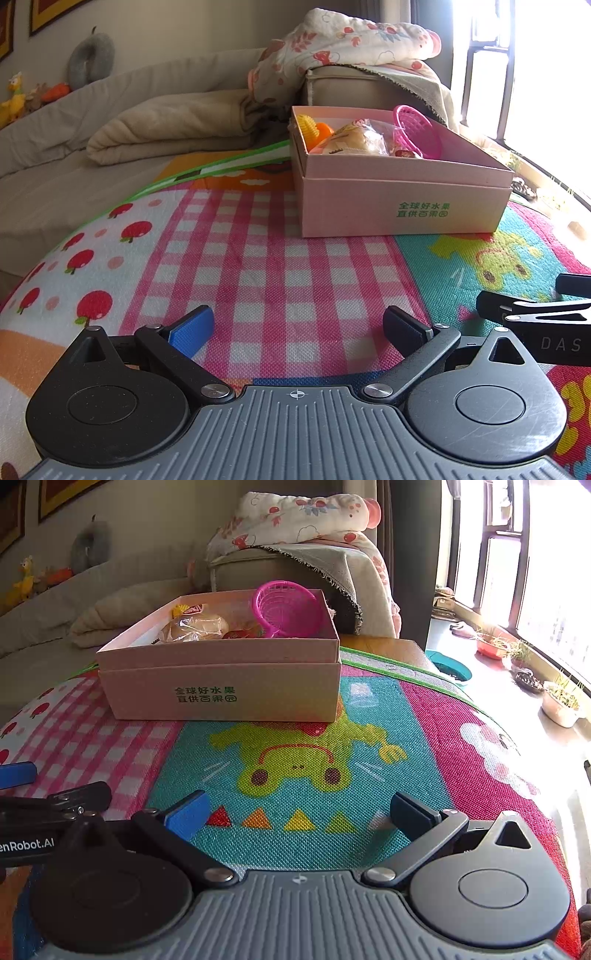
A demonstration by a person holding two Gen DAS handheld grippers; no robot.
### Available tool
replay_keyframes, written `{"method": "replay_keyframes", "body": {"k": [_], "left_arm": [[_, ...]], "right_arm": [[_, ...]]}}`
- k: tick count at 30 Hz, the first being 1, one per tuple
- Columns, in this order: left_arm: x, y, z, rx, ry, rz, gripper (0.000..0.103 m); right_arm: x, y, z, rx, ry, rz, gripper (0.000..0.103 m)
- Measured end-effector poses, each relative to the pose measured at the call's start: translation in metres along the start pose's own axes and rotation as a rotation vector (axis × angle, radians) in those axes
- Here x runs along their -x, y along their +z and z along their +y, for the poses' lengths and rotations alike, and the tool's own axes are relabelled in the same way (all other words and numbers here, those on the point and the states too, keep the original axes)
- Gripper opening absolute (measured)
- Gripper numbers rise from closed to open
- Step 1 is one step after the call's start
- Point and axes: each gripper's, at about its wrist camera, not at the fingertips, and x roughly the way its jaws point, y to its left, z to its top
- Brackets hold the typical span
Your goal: Organize objects
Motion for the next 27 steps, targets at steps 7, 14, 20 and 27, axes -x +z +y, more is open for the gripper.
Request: {"method": "replay_keyframes", "body": {"k": [7,14,20,27], "left_arm": [[-0.0006,0.001,0.0,0.003,-0.003,0.002,0.102],[-0.0006,0.0006,0.0012,0.003,-0.004,0.002,0.102],[-0.0006,0.0008,0.0011,0.005,-0.005,0.002,0.102],[-0.0014,0.001,0.0004,0.002,-0.003,0.003,0.102]], "right_arm": [[-0.0018,0.0027,0.0003,0.004,-0.003,0.004,0.103],[-0.0019,0.0023,-0.0002,0.004,-0.004,0.003,0.103],[-0.0021,0.0019,-0.0001,0.005,-0.005,0.003,0.103],[-0.0019,0.0016,0.0002,0.005,-0.004,0.004,0.103]]}}
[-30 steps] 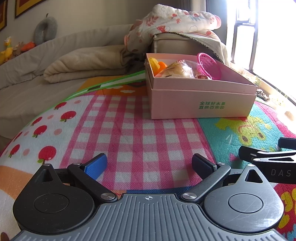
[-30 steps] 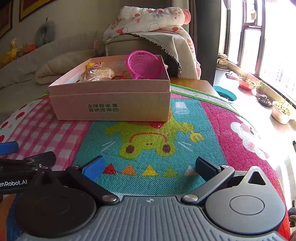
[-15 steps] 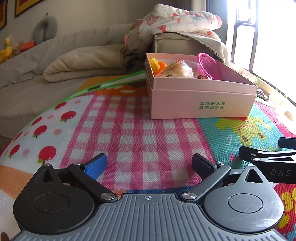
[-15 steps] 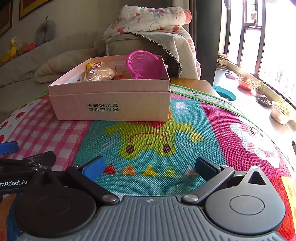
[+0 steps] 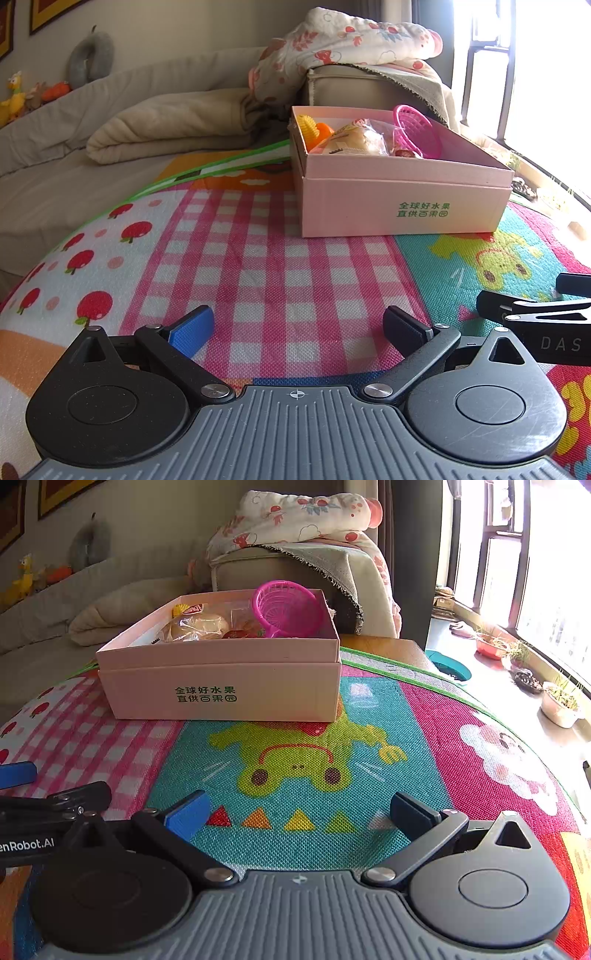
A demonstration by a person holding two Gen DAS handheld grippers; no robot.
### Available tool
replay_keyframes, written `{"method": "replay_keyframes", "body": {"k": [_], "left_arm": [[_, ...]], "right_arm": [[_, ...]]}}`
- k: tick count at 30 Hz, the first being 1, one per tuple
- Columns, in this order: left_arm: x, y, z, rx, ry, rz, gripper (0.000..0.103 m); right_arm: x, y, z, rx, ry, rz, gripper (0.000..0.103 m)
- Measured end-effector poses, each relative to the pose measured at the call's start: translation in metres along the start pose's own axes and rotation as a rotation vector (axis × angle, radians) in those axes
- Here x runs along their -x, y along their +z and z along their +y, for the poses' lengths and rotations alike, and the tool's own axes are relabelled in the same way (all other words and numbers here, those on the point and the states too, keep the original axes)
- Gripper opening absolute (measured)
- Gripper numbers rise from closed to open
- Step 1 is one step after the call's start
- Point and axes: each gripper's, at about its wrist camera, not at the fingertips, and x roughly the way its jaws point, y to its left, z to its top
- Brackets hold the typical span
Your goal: Organize objects
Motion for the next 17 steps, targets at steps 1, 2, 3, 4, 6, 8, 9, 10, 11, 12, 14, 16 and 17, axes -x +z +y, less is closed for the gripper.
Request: {"method": "replay_keyframes", "body": {"k": [1,2,3,4,6,8,9,10,11,12,14,16,17], "left_arm": [[0.0004,-0.0001,0.0005,0.002,-0.001,0.0,0.102],[0.0006,-0.0004,0.0009,0.004,-0.003,0.0,0.102],[0.0006,-0.0001,0.0005,0.003,-0.002,0.0,0.102],[0.0005,0.0001,0.0005,0.003,-0.002,0.0,0.102],[0.0003,-0.0001,0.0007,0.003,-0.003,0.001,0.102],[0.0007,-0.0004,0.0004,0.003,-0.002,0.0,0.102],[0.0005,-0.0004,0.0008,0.005,-0.003,-0.001,0.102],[0.0005,0.0001,0.0006,0.005,-0.004,0.0,0.102],[0.0004,0.0007,0.0009,0.007,-0.006,0.001,0.102],[0.0006,0.0011,0.0005,0.006,-0.004,0.002,0.102],[0.0007,0.001,-0.0009,-0.001,0.002,0.001,0.102],[0.0003,0.0007,0.0003,0.003,-0.002,0.001,0.102],[0.0,0.0007,0.0004,0.003,-0.002,0.002,0.102]], "right_arm": [[0.0001,-0.0001,0.0,0.0,0.0,0.0,0.103],[-0.0001,0.0002,0.0,0.0,0.0,0.0,0.103],[-0.0001,0.0001,-0.0001,0.0,0.0,0.0,0.103],[-0.0001,0.0001,-0.0002,0.0,0.0,0.0,0.103],[-0.0002,0.0001,-0.0003,0.0,0.0,0.0,0.103],[-0.0003,0.0002,-0.0003,0.0,0.0,0.0,0.103],[-0.0002,0.0,-0.0004,0.0,0.0,0.0,0.103],[-0.0004,0.0003,-0.0004,0.0,0.0,0.0,0.103],[-0.0004,0.0003,-0.0007,0.0,0.0,0.0,0.103],[-0.0003,0.0003,-0.0005,0.0,0.0,0.0,0.103],[-0.0004,0.0003,-0.0004,0.0,0.0,0.0,0.103],[-0.0003,0.0003,-0.0003,0.0,0.0,0.0,0.103],[-0.0004,0.0004,-0.0004,0.0,0.0,0.0,0.103]]}}
